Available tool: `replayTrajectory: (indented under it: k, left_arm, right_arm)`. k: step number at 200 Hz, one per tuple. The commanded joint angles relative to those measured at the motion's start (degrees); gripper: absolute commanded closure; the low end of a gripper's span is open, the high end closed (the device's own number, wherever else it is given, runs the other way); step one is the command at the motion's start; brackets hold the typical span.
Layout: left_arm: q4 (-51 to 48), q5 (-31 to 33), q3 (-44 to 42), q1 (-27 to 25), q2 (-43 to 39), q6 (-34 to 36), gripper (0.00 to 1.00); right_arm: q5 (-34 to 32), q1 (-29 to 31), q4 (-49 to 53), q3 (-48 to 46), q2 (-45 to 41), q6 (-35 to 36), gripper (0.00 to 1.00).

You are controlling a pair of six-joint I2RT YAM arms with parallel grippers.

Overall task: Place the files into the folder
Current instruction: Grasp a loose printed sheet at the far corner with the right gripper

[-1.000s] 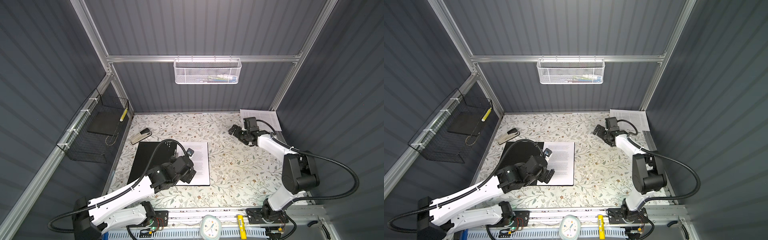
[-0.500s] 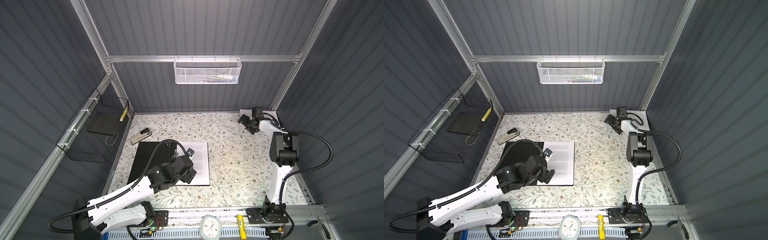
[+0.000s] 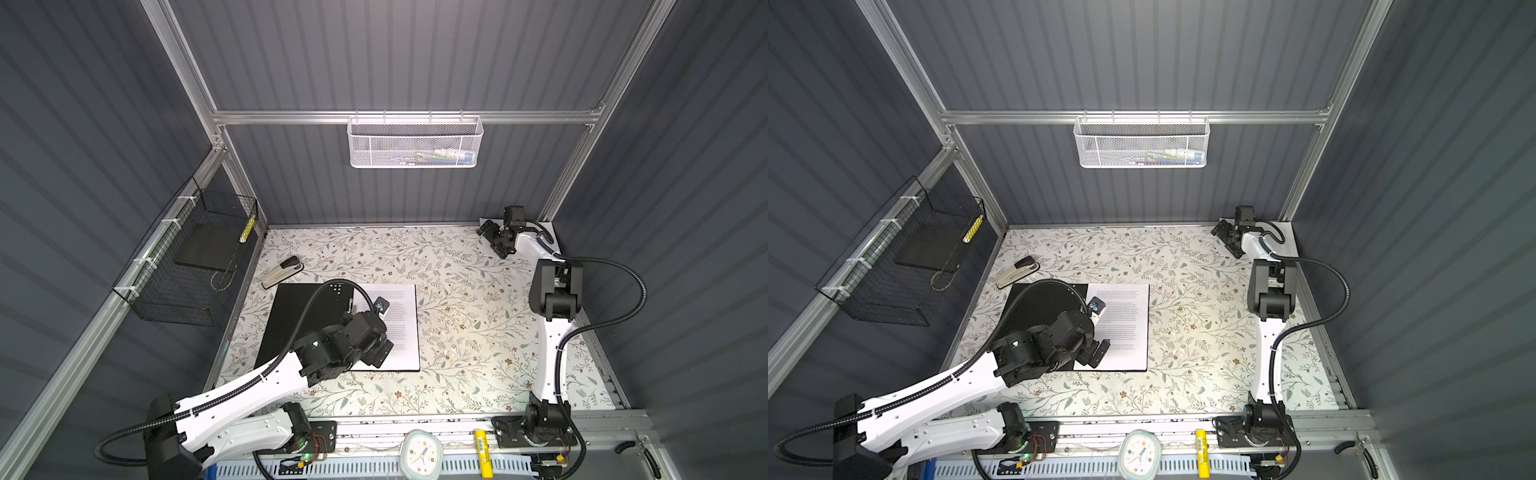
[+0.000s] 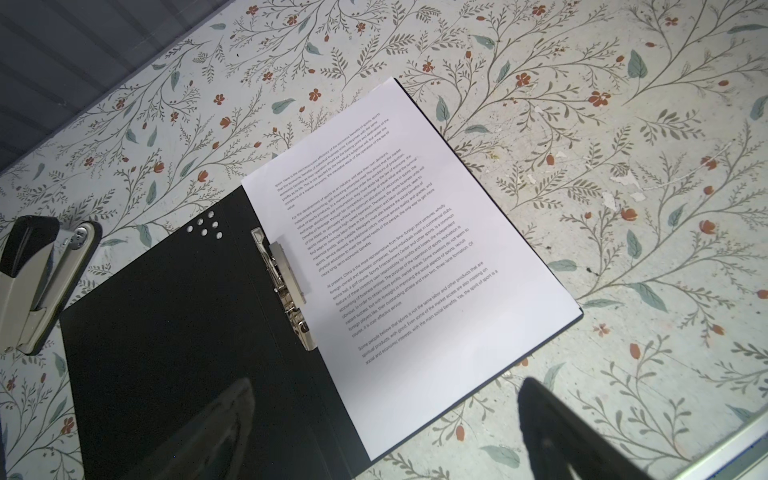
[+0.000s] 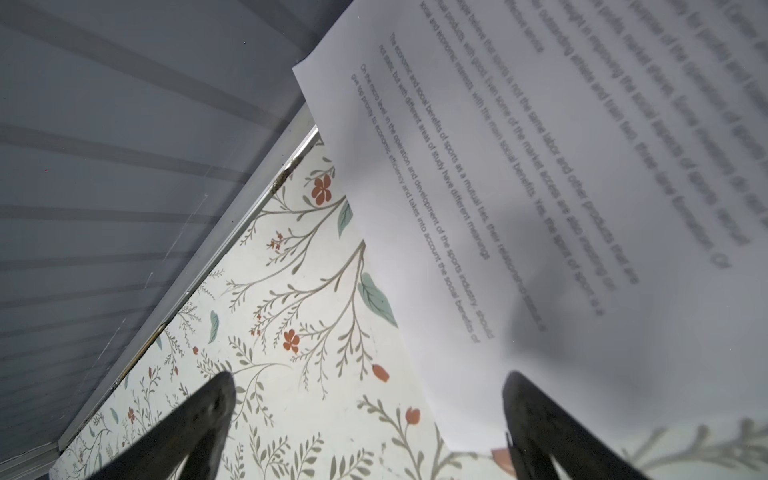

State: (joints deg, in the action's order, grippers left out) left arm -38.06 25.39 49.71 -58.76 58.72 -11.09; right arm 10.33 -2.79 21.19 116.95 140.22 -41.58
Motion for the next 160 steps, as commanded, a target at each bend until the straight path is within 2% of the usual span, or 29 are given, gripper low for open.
replayTrajectory:
  k: [1,70,134,153,160]
  left_arm:
    - [0.41,-0.98,0.21,0.58,-0.99,0.89,0.0]
    - [0.71,-0.92,0.13,0.58,-2.38,0.79,0.0]
    - [0.71,-1.02,0.33,0.58,-3.41,0.98,0.0]
    - [0.71,-1.11,0.42,0.66,-4.11,0.99,0.0]
    - [0.71,-1.04,0.46,0.67,-4.35,0.94,0.0]
  right_arm:
    - [0.96,-0.38,3.92,3.02,2.18,-1.11,0.01]
    - [1.64,-1.15,10.42,9.11,6.12,-4.39,0.01]
    - [6.03,0.03,11.07,1.16,0.77,-4.75,0.01]
    - [8.31,0.65,10.67,-2.41,-1.65,-4.41,0.01]
    - [11.41,0.91,9.88,-4.33,-2.7,-4.38,0.01]
